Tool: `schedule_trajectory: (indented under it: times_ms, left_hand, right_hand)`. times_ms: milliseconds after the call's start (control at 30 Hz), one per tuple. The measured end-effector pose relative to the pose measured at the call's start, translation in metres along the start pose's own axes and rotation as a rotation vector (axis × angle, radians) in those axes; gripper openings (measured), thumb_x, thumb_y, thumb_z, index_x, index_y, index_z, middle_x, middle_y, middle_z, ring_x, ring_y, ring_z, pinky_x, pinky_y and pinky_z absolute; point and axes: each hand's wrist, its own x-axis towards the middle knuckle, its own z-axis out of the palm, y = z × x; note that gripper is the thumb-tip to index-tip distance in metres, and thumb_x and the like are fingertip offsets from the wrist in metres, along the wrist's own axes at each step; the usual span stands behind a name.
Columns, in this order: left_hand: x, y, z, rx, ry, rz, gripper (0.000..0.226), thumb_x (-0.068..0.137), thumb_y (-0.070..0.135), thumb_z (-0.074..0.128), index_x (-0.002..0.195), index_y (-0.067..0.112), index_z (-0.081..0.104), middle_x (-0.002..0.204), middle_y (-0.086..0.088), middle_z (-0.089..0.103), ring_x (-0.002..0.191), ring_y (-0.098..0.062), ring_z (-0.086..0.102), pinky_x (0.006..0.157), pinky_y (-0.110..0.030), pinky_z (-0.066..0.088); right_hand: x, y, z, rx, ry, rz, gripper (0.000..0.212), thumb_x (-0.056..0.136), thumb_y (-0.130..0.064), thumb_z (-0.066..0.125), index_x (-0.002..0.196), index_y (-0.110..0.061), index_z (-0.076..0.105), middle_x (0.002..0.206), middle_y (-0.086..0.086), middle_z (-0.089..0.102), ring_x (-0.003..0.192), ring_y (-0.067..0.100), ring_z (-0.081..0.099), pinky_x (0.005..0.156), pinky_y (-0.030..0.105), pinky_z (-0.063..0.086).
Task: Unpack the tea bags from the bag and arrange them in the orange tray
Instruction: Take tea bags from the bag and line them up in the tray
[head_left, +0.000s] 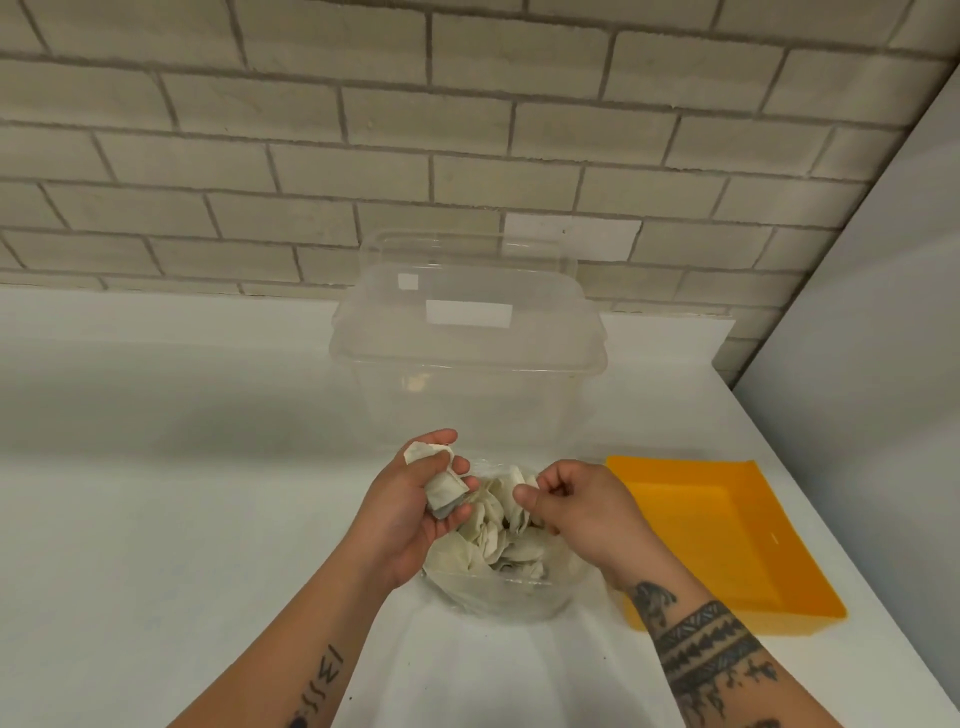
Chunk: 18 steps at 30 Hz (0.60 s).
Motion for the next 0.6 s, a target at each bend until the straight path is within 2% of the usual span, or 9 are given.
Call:
schedule_trajectory:
  times_ms: [100, 233, 300, 333, 400, 467, 533, 600]
  left_hand:
    - [0.001, 0.003, 0.008, 0.091, -0.025, -0.003, 0.027, 0.103, 0.027, 0.056, 0.129, 0.024, 0.062, 0.093, -0.005, 0.065, 0.084, -0.022, 0.067, 0.063, -0.033, 0.052]
    - [0.003, 0.005, 0.015, 0.252, -0.113, -0.021, 0.047, 0.092, 0.068, 0.049, 0.125, 0.039, 0.065, 0.128, -0.004, 0.064, 0.093, -0.021, 0.069, 0.07, -0.033, 0.054]
    - [0.001, 0.005, 0.017, 0.282, -0.194, -0.02, 0.065, 0.082, 0.08, 0.046, 0.129, 0.037, 0.063, 0.124, -0.004, 0.068, 0.099, -0.018, 0.069, 0.071, -0.031, 0.053]
    - [-0.001, 0.006, 0.019, 0.283, -0.243, -0.018, 0.074, 0.08, 0.084, 0.045, 0.131, 0.033, 0.062, 0.113, -0.004, 0.07, 0.097, -0.016, 0.068, 0.07, -0.03, 0.052]
    - [-0.004, 0.007, 0.02, 0.274, -0.321, 0.001, 0.08, 0.08, 0.082, 0.045, 0.13, 0.022, 0.062, 0.085, -0.001, 0.064, 0.083, -0.012, 0.064, 0.068, -0.028, 0.05]
    - [-0.005, 0.008, 0.017, 0.259, -0.318, 0.011, 0.068, 0.086, 0.073, 0.051, 0.124, 0.018, 0.065, 0.074, 0.002, 0.056, 0.075, -0.011, 0.06, 0.064, -0.027, 0.047]
    - [-0.005, 0.01, 0.011, 0.229, -0.269, 0.005, 0.05, 0.095, 0.054, 0.056, 0.128, 0.018, 0.065, 0.074, 0.003, 0.059, 0.073, -0.012, 0.059, 0.057, -0.024, 0.044]
    - [-0.004, 0.012, 0.005, 0.157, -0.18, 0.005, 0.034, 0.1, 0.036, 0.057, 0.128, 0.019, 0.064, 0.084, 0.0, 0.066, 0.071, -0.014, 0.061, 0.05, -0.023, 0.043]
  right_hand:
    - [-0.006, -0.023, -0.008, 0.043, -0.035, -0.044, 0.028, 0.083, -0.033, 0.081, 0.075, -0.013, 0.062, 0.062, -0.007, 0.057, 0.056, 0.008, 0.05, 0.051, 0.021, 0.04]
    - [-0.006, -0.057, -0.006, 0.015, -0.052, -0.069, 0.03, 0.082, -0.038, 0.08, 0.076, -0.016, 0.061, 0.065, -0.003, 0.065, 0.058, 0.011, 0.062, 0.05, 0.024, 0.042]
    - [-0.002, -0.069, 0.002, 0.0, -0.059, -0.059, 0.032, 0.082, -0.041, 0.079, 0.077, -0.016, 0.06, 0.067, 0.001, 0.067, 0.054, 0.011, 0.062, 0.049, 0.025, 0.045]
    - [-0.001, -0.073, 0.005, 0.028, -0.088, -0.038, 0.032, 0.084, -0.041, 0.078, 0.079, -0.015, 0.06, 0.067, 0.002, 0.068, 0.051, 0.01, 0.061, 0.048, 0.025, 0.046]
    - [0.001, -0.077, 0.012, 0.117, -0.165, 0.018, 0.03, 0.088, -0.04, 0.075, 0.082, -0.013, 0.064, 0.066, 0.002, 0.068, 0.049, 0.009, 0.06, 0.046, 0.023, 0.047]
    - [0.002, -0.077, 0.017, 0.22, -0.229, 0.065, 0.031, 0.094, -0.042, 0.068, 0.086, -0.013, 0.068, 0.07, 0.003, 0.07, 0.052, 0.011, 0.061, 0.048, 0.023, 0.047]
    - [0.003, -0.076, 0.018, 0.328, -0.264, 0.088, 0.038, 0.1, -0.045, 0.055, 0.094, -0.011, 0.071, 0.078, 0.006, 0.074, 0.057, 0.015, 0.064, 0.049, 0.024, 0.046]
    - [0.004, -0.071, 0.016, 0.387, -0.231, 0.073, 0.041, 0.104, -0.043, 0.047, 0.102, -0.01, 0.072, 0.086, 0.008, 0.077, 0.061, 0.017, 0.066, 0.049, 0.024, 0.044]
